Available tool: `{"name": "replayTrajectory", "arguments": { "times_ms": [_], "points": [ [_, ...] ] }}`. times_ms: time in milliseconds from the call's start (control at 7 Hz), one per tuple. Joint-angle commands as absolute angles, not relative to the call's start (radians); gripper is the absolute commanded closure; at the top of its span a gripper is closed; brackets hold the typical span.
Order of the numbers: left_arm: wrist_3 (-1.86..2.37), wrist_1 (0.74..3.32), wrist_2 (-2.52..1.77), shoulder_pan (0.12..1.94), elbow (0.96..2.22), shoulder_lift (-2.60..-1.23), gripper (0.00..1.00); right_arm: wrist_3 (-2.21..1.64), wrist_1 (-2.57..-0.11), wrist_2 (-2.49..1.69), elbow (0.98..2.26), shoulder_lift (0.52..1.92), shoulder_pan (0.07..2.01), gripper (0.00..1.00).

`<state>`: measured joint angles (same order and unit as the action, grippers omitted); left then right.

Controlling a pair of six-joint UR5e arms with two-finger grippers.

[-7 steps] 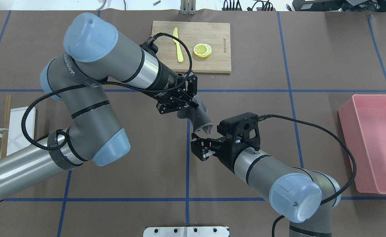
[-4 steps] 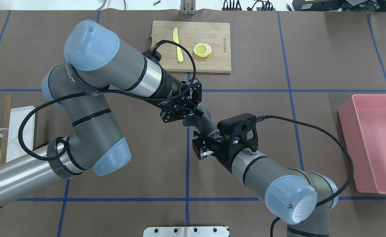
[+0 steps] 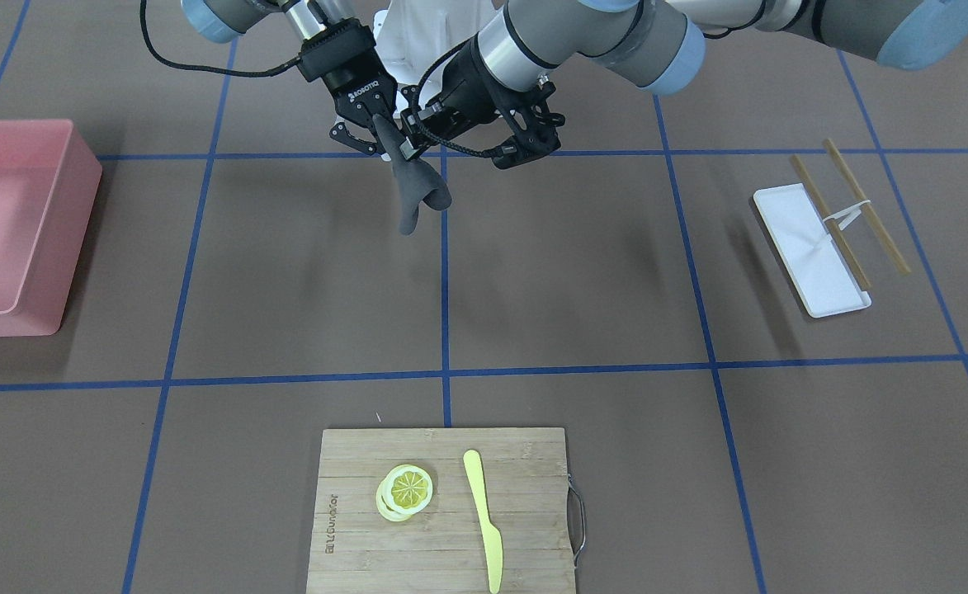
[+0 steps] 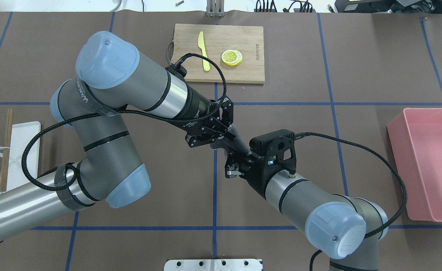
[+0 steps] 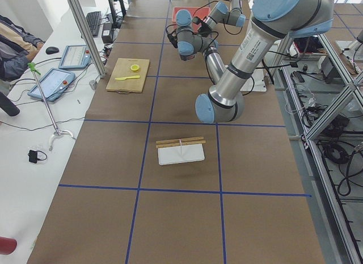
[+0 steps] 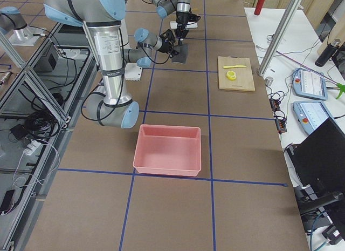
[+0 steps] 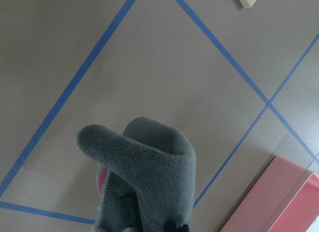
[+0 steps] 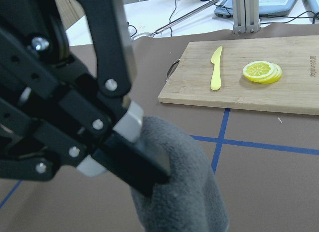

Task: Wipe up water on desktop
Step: 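Grasp the grey cloth with the right gripper and release it from the left, then lower the cloth to the table with the right gripper while the left arm withdraws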

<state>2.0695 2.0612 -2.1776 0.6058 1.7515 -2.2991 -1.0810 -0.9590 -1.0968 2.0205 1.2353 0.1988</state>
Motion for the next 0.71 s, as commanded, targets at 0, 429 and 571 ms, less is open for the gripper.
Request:
{"name": "replayTrajectory", "arguments": {
  "times_ms": [0,429,571],
  "points": [
    [2.057,2.062,-2.12,0.659,1.778,-2.26,0.02,-1.319,-0.994,-1.098,2.033,1.274,0.19,1.0],
    [1.875,2.057,-2.166,0.823,1.799,-2.157,0.02,-1.468,-1.117,-1.376,2.117,1.533,0.205,1.0],
    [1.864,2.051,-2.192,0.866,1.793,-2.154,0.02,-1.456,-1.117,-1.511,2.117,1.614,0.262,1.0]
  ]
}}
